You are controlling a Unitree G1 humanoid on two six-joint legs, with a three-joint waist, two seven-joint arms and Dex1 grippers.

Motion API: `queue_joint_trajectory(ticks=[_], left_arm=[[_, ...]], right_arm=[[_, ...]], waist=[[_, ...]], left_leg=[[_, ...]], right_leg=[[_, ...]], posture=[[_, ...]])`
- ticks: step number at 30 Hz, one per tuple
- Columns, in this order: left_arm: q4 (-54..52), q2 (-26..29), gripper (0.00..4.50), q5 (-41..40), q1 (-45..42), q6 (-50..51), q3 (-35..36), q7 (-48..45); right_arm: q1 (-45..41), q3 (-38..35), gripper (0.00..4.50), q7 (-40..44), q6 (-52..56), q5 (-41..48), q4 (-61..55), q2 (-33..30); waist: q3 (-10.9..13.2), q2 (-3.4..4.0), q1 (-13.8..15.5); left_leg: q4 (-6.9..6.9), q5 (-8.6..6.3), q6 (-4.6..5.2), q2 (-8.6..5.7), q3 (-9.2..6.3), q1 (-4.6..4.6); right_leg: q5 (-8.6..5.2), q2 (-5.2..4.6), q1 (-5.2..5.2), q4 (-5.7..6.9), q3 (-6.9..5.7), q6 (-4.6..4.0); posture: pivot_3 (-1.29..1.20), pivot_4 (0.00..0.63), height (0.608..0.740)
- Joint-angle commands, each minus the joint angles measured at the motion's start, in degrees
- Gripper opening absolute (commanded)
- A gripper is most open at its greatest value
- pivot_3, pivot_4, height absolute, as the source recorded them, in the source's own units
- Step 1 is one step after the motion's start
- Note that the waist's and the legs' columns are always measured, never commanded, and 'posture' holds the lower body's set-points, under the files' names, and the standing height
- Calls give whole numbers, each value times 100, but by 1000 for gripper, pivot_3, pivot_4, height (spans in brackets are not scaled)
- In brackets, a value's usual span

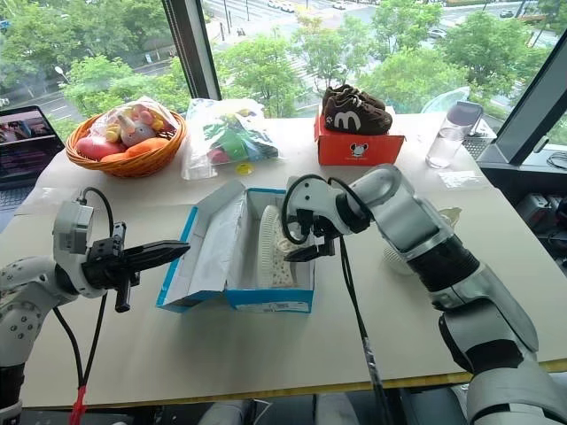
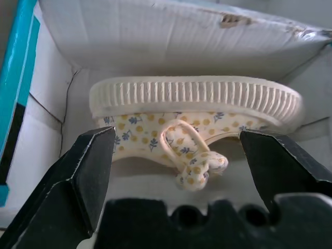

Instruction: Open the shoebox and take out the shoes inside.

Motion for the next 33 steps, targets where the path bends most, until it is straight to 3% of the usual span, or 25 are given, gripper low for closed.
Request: queue_joint_trajectory(ticks=[1, 12, 13, 14, 23, 31, 33], left_arm=[[-149, 52, 0, -75, 4, -9, 111, 8], [-147, 64, 0, -64, 13, -15, 118, 6], [-141, 65, 0, -58, 13, -19, 117, 4], [-134, 64, 0, -53, 11, -24, 116, 5], [-74, 66, 0, -27, -32, -43, 102, -9], [-28, 60, 0, 25, -54, -78, 84, -7], [-18, 52, 0, 39, -61, -85, 78, 2]], right_arm=[[-287, 66, 4470, 24, -557, -435, 444, 244], [-313, -51, 4470, 57, -923, -951, 997, 809], [-308, -68, 3971, 62, -920, -966, 1003, 820], [-289, -103, 3789, 61, -886, -951, 997, 836], [-178, -180, 766, 56, -798, -997, 924, 897], [-62, -185, 766, 47, -758, -1015, 872, 938], [-41, -224, 292, 44, -728, -999, 852, 964]], waist=[[0, 0, -7], [0, 0, -15], [0, 0, -23], [0, 0, -35], [0, 0, -119], [0, 0, -115], [0, 0, -117]], left_leg=[[0, 0, 0, 1, 0, 1], [0, 0, 0, 1, -1, 10], [0, 0, -1, 2, -1, 11], [0, 0, -1, 2, 0, 13], [-1, 0, -1, 2, -1, 14], [-1, 0, -1, 2, -1, 14], [-1, 0, -1, 2, -1, 14]], right_leg=[[1, 1, 0, 1, 0, -2], [6, 2, 6, 4, 0, -10], [6, 3, 6, 5, 0, -10], [6, 4, 7, 5, 0, -10], [6, 4, 6, 10, 1, -10], [6, 3, 6, 11, 1, -10], [6, 4, 6, 10, 2, -10]], posture=[[0, 150, 740], [0, 150, 740], [0, 150, 740], [0, 150, 740], [0, 150, 740], [0, 150, 740], [0, 150, 740]])
